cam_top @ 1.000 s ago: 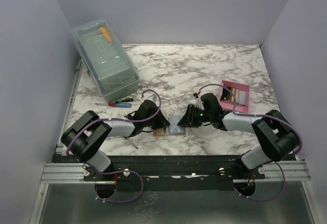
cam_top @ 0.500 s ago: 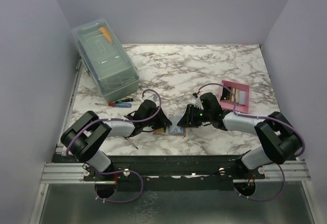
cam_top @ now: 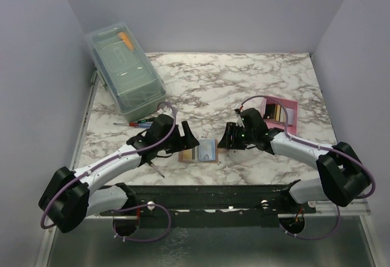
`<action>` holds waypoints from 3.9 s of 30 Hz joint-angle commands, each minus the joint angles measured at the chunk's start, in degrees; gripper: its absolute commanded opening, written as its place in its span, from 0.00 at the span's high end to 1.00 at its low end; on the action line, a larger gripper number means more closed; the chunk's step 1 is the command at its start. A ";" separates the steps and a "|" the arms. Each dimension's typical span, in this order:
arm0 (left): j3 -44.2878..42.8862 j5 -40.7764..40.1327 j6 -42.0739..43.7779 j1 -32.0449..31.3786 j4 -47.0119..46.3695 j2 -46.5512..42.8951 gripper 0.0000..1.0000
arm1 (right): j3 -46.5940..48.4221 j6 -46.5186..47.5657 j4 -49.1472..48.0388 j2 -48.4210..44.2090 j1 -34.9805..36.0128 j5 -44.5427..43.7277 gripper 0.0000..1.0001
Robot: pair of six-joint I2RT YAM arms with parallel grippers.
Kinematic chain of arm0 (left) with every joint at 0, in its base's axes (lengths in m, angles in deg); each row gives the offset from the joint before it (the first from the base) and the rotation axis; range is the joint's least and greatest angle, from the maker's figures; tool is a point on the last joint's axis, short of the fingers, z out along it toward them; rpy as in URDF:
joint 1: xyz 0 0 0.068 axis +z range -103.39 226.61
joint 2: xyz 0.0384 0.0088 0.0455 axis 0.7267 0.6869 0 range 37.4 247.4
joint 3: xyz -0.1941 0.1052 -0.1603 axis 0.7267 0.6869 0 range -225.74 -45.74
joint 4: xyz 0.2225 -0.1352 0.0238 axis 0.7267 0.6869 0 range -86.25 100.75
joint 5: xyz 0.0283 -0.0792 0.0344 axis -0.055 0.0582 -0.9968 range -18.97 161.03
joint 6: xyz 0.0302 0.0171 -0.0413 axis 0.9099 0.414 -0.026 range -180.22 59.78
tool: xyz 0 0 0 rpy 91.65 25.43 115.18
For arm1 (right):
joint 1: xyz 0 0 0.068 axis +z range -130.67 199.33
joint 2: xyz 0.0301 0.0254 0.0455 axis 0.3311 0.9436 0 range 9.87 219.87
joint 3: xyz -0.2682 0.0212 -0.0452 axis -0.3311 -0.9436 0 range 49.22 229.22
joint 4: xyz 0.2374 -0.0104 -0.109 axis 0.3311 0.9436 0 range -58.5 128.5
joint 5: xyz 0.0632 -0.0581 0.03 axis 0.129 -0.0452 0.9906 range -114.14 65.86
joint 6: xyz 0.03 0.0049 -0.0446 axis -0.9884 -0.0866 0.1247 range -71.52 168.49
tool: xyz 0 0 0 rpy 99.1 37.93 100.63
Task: Put the credit cards into the card holder
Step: Insert the credit card into the card holder, then close the card holder at the center of the board.
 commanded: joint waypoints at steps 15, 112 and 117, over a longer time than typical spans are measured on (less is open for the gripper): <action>9.07 12.46 -2.89 10.95 -12.88 8.30 0.08 | 1.43 0.39 2.76 0.87 0.32 -4.33 0.40; 0.03 10.70 -10.07 -5.65 -30.56 18.24 0.18 | -0.07 -0.36 11.37 -8.25 -4.69 -7.63 0.46; -2.29 9.55 -8.81 -5.69 -27.43 17.69 0.18 | 0.35 1.01 11.32 -7.97 -6.43 -6.96 0.45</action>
